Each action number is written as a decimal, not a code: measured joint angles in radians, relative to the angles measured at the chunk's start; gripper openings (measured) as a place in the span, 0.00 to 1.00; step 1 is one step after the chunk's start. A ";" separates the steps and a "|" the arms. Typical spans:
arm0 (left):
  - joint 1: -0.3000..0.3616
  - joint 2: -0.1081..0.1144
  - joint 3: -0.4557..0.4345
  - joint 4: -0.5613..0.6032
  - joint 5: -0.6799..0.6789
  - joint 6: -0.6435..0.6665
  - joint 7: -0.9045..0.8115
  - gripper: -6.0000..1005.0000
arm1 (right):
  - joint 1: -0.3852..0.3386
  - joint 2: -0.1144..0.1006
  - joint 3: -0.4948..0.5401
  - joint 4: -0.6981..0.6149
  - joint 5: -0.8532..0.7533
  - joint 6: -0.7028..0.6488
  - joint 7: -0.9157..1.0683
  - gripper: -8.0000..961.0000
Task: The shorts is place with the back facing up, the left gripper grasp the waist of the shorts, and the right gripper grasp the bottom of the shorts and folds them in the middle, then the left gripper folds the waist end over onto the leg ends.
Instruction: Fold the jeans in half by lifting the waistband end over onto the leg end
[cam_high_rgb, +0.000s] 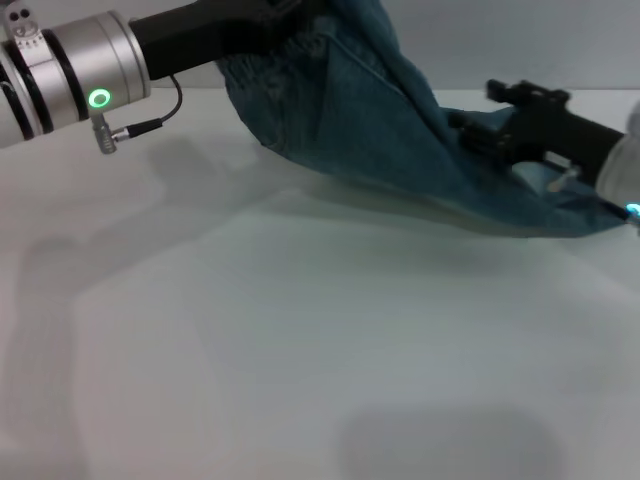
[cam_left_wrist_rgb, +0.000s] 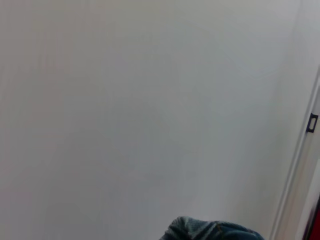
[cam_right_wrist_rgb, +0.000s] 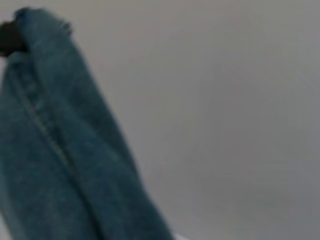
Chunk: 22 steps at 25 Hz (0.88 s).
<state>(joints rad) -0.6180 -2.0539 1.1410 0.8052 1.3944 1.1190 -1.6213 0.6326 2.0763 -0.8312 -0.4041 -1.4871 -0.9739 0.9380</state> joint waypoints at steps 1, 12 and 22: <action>-0.002 0.000 0.000 0.000 0.000 0.001 0.000 0.14 | 0.009 0.000 -0.008 0.011 0.000 0.001 0.000 0.66; -0.017 0.006 0.000 0.005 0.002 0.022 -0.006 0.13 | 0.070 0.007 -0.154 0.047 0.002 -0.014 0.128 0.66; -0.026 0.008 0.002 0.005 0.006 0.024 -0.001 0.13 | 0.120 0.008 -0.306 0.033 0.002 -0.073 0.303 0.66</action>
<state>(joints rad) -0.6444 -2.0461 1.1432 0.8102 1.4001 1.1425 -1.6221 0.7529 2.0846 -1.1369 -0.3712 -1.4847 -1.0464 1.2405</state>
